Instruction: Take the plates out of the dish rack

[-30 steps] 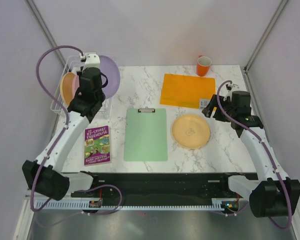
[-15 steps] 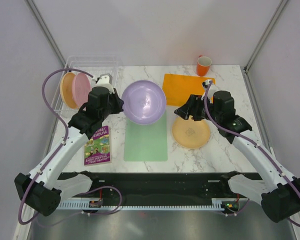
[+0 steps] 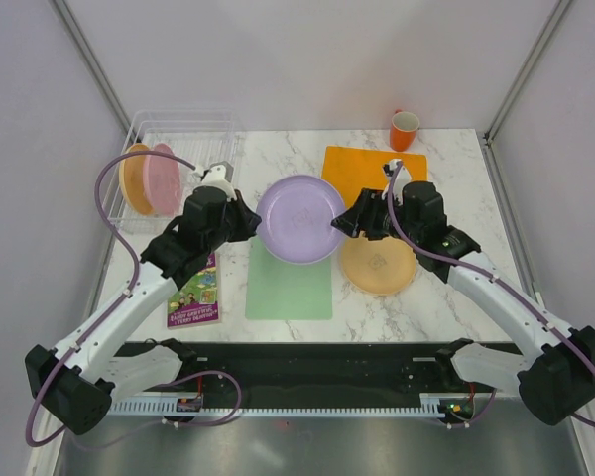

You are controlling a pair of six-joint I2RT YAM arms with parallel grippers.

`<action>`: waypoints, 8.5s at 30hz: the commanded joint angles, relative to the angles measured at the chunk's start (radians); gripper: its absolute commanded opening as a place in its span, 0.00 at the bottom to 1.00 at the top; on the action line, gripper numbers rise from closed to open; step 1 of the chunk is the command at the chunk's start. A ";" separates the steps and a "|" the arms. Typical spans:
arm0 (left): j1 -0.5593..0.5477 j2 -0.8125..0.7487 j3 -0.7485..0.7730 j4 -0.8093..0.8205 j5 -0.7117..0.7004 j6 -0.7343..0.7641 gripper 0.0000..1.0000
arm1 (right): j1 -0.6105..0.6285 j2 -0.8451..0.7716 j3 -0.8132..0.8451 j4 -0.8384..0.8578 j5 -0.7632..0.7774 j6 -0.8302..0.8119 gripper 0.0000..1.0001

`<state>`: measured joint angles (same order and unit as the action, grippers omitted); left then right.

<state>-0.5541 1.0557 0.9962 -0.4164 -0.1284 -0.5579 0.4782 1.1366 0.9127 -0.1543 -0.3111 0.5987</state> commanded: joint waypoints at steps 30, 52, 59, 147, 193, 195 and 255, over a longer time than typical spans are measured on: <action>-0.013 -0.218 -0.114 0.004 -0.237 0.064 1.00 | -0.263 -0.104 -0.008 -0.361 0.259 -0.165 0.00; -0.013 -0.312 -0.143 -0.021 -0.339 0.151 1.00 | -0.348 -0.103 -0.202 -0.380 0.228 -0.109 0.00; -0.013 -0.321 -0.134 -0.030 -0.396 0.181 1.00 | -0.354 -0.086 -0.219 -0.375 0.285 -0.108 0.00; 0.602 0.576 0.286 0.281 -0.525 0.582 0.13 | -0.401 0.130 -0.090 -0.261 0.141 -0.293 0.76; 0.321 -0.028 0.141 0.005 0.166 0.121 0.02 | -0.389 -0.205 -0.048 -0.196 -0.111 -0.125 0.76; 0.306 -0.031 0.102 0.014 0.197 0.077 0.02 | -0.379 -0.218 -0.048 -0.168 -0.140 -0.087 0.75; -0.032 -0.014 -0.056 0.156 0.322 -0.063 0.02 | 0.039 -0.041 -0.031 0.053 0.061 -0.008 0.00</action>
<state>-0.5705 1.0706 0.9443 -0.3569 0.0937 -0.5915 0.5133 1.0985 0.8696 -0.1604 -0.2573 0.5972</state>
